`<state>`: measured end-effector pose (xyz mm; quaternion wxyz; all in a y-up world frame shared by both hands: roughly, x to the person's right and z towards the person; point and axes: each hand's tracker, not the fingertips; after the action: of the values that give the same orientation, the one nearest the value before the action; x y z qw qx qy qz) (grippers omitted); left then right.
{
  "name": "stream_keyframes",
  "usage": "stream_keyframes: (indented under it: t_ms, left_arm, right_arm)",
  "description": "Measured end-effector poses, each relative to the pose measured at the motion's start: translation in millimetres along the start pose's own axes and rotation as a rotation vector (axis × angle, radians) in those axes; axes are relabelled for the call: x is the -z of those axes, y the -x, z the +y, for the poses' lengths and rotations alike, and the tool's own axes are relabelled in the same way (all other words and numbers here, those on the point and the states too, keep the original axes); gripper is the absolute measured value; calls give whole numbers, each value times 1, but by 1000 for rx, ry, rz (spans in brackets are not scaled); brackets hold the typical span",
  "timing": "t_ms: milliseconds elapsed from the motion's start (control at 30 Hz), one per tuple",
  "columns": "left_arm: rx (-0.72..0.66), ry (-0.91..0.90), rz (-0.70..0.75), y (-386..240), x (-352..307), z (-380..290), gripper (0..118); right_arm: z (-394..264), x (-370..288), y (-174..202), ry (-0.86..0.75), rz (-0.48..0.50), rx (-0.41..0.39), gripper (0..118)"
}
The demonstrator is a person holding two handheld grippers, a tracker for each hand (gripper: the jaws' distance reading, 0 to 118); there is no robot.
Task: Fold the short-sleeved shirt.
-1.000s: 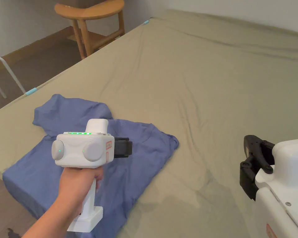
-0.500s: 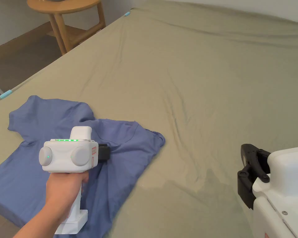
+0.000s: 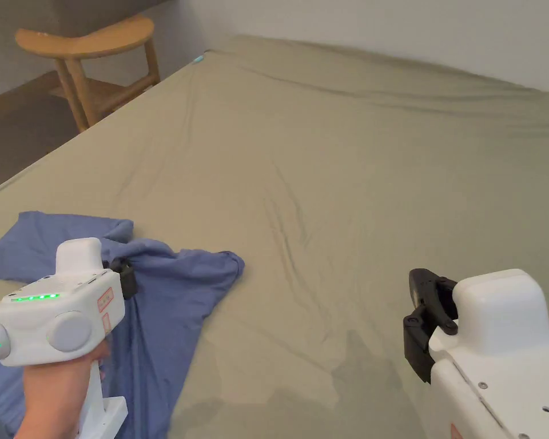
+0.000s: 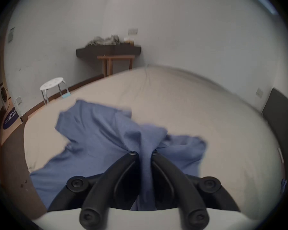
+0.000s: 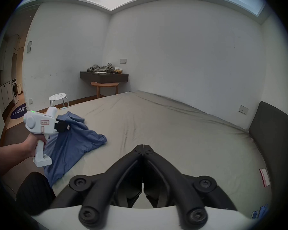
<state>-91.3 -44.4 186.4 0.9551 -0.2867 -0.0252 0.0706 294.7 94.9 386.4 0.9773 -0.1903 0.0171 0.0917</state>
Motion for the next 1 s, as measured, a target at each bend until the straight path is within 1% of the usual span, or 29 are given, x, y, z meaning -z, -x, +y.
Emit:
stream_keyframes:
  t_ms: [33, 100, 267, 333, 467, 533, 600, 700, 733, 800, 900, 1000]
  left_arm:
    - [-11, -39, -14, -1, -14, 7, 4]
    - [14, -128, -5, -6, -44, 24, 4]
    - [-17, -342, -49, -19, -128, 67, 4]
    - [32, -416, -65, -29, -161, 86, 4]
    - [138, -567, -23, -60, -224, 126, 4]
    - [175, -628, -90, -73, -245, 145, 4]
    - [236, -670, -108, -95, -262, 163, 4]
    - [272, -695, -184, -123, -277, 184, 4]
    - [286, -701, -192, -134, -281, 189, 4]
    - [357, -732, -183, -165, -288, 197, 4]
    - [403, -749, -322, -212, -292, 202, 4]
    - [467, -750, -398, -264, -287, 197, 4]
  right_arm:
    - [2, -5, -1, -9, -4, 4, 1]
    - [6, -17, -3, -28, -13, 12, 2]
    - [14, -47, -8, -86, -40, 17, 1]
    - [17, -60, -11, -109, -49, 20, 2]
    - [21, -86, -19, -155, -76, 37, 1]
    - [21, -97, -24, -170, -90, 49, 2]
    - [21, -108, -30, -187, -115, 60, 2]
    - [19, -127, -42, -211, -150, 74, 2]
    - [18, -133, -47, -218, -166, 77, 2]
    - [15, -146, -58, -233, -213, 86, 2]
    - [10, -164, -76, -241, -275, 114, 2]
    - [2, -182, -96, -232, -336, 136, 2]
